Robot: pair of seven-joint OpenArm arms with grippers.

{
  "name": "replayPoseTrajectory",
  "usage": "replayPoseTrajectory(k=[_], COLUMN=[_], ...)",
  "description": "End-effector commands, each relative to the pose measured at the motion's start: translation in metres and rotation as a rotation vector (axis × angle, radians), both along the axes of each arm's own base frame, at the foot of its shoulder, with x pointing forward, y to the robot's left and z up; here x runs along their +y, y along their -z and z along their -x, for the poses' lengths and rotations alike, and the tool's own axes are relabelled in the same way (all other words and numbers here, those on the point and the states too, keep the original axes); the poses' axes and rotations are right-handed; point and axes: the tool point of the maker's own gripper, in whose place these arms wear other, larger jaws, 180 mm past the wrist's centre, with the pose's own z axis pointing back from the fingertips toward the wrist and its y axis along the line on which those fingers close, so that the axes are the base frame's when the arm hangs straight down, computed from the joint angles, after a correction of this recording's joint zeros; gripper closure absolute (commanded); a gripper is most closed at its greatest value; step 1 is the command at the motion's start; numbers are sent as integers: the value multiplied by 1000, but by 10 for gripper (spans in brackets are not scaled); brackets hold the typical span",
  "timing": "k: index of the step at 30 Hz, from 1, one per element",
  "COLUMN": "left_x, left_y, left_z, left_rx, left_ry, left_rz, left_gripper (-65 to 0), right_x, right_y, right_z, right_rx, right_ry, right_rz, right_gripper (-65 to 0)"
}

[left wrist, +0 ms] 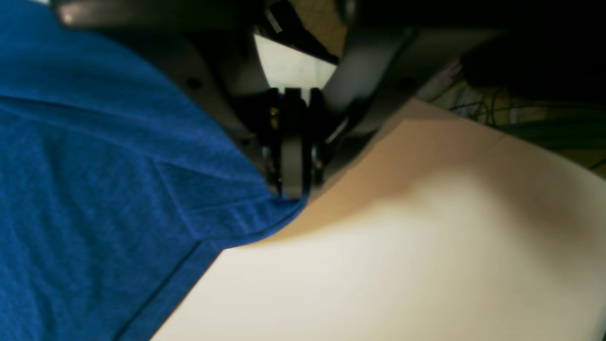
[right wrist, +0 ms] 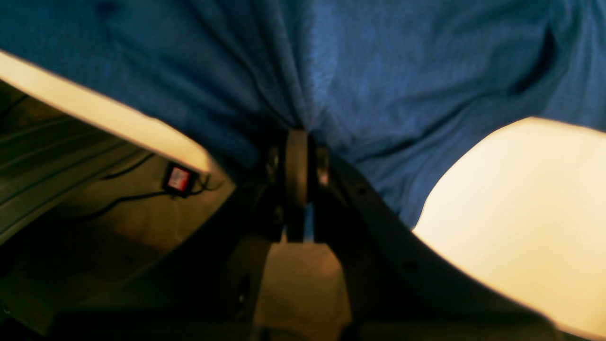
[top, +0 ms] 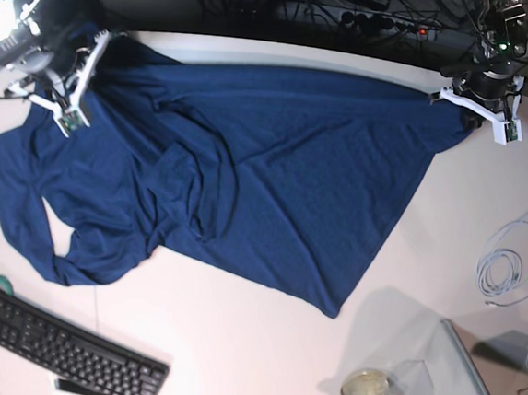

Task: Layout the t-shirt on the table in an organized manner, then fold the t-shirt properly
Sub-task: 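Regrasp the shirt edge with the right gripper near the collar, then pull the shirt edge with the right gripper away from the left gripper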

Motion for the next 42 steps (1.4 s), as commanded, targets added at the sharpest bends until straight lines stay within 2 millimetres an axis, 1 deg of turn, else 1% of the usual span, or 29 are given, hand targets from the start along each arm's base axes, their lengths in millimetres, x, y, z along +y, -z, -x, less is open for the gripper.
replayPoseTrajectory(k=[1, 3, 5, 7, 9, 11, 13, 16, 18, 19, 20, 21, 23, 24, 25, 26, 28, 30, 33, 37, 38, 39, 42], left_x=[6, 6, 6, 5, 4, -7, -15, -27, -31, -32, -32, -32, -29, -28, -28, -28, -28, -28, -28, -26, -26, -24, -22], left_y=[-9, -9, -9, -9, -9, -5, -3, 1, 2, 2, 1, 1, -1, -1, -2, -2, -2, -2, -2, -2, -2, -3, -3], left_z=[-5, -5, -5, -5, -6, -9, -10, -13, -14, -15, -15, -16, -18, -18, -19, -19, -19, -19, -19, -19, -19, -19, -19], left_rx=[-29, -30, -30, -30, -29, -25, -21, -17, -15, -16, -18, -19, -22, -24, -26, -26, -26, -26, -26, -26, -26, -24, -22], left_ry=[2, 2, 2, 3, 7, 34, 56, 84, 93, 95, 95, 95, 96, 96, 94, 94, 94, 94, 94, 94, 94, 98, 100], left_rz=[-23, -23, -23, -23, -20, -7, 4, 20, 25, 26, 26, 25, 19, 17, 16, 16, 16, 16, 16, 13, 13, 6, 3], left_gripper=[0, 0, 0, 0, 0, 0, 0, 0, 0, 0, 0, 0, 0, 0, 0, 0, 0, 0, 0, 0, 0, 0, 0], right_x=[-10, -23, -28, -25, -10, 1, 8, 8, 6, 6, 5, 5, 8, 13, 17, 25, 44, 71, 100, 115, 119, 122, 122], right_y=[-7, -7, -3, 3, 11, 17, 24, 30, 31, 29, 29, 25, 11, 5, -2, -4, -2, 1, 1, 2, 5, 8, 27], right_z=[0, 8, 16, 25, 33, 38, 43, 50, 51, 50, 52, 49, 43, 41, 36, 34, 32, 37, 38, 36, 37, 33, 24], right_rx=[-19, -8, 14, 42, 69, 90, 114, 147, 149, 146, 152, 144, 103, 80, 50, 37, 32, 48, 36, 26, 32, 32, 69], right_ry=[14, 47, 62, 69, 72, 65, 69, 76, 82, 82, 81, 73, 48, 33, 20, -4, -125, -266, -386, -452, -465, -474, -475], right_rz=[20, 40, 45, 34, -4, -30, -46, -47, -45, -43, -38, -30, -26, -31, -38, -54, -75, -106, -147, -153, -154, -152, -127], right_gripper=[0, 0, 0, 0, 0, 0, -2, -2, -8, -33, -74, -132, -227, -257, -263, -263, -263, -263, -263, -263, -263, -263, -263])
